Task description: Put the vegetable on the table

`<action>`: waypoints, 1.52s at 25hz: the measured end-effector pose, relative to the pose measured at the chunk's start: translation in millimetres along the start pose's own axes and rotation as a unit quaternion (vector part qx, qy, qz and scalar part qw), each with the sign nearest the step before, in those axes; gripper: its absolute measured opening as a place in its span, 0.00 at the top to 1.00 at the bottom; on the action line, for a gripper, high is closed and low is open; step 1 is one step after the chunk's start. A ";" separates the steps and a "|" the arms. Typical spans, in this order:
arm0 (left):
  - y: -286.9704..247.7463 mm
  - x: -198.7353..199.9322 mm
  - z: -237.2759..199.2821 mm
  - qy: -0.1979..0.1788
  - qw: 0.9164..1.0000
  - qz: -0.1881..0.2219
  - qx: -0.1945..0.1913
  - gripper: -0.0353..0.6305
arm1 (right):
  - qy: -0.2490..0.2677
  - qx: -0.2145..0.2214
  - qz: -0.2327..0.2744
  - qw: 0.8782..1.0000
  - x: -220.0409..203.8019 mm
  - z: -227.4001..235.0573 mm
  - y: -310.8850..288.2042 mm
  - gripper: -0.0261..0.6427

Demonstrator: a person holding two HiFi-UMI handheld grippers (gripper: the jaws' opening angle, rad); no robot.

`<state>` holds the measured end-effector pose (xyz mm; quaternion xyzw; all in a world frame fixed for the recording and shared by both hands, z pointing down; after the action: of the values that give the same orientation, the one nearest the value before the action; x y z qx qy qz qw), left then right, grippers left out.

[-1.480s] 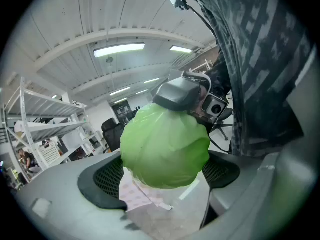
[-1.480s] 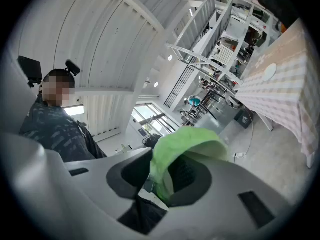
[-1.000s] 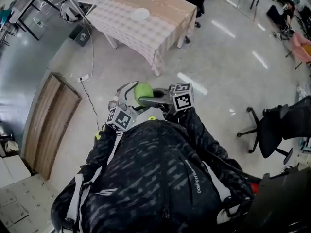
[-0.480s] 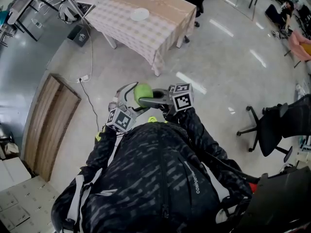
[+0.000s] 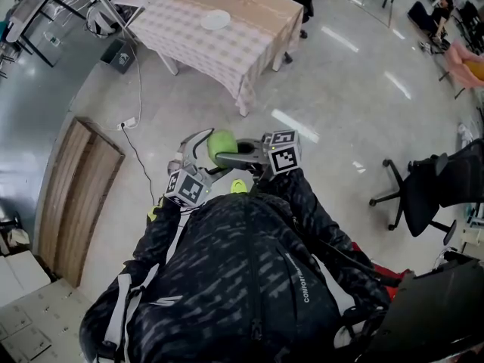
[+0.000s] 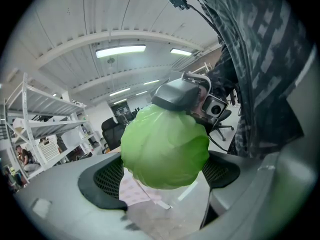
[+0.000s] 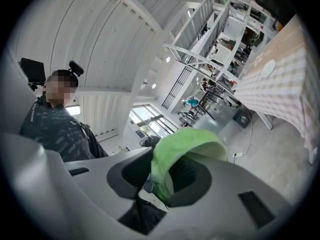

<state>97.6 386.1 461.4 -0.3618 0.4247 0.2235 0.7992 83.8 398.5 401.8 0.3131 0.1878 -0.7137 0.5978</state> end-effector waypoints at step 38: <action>-66.2 -33.6 -101.4 0.032 0.998 -0.042 0.018 0.24 | -0.028 0.034 -0.015 0.999 83.4 96.5 4.7 0.83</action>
<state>71.0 264.3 477.1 -0.3723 0.4378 0.1703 0.8004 59.5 274.2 417.1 0.3098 0.1514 -0.7373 0.5809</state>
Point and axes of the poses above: the fingertips, and each gripper's own axes: y backward along the fingers, z to its right, x out of its top, the point moved 1 cm from there along y, backward along the fingers
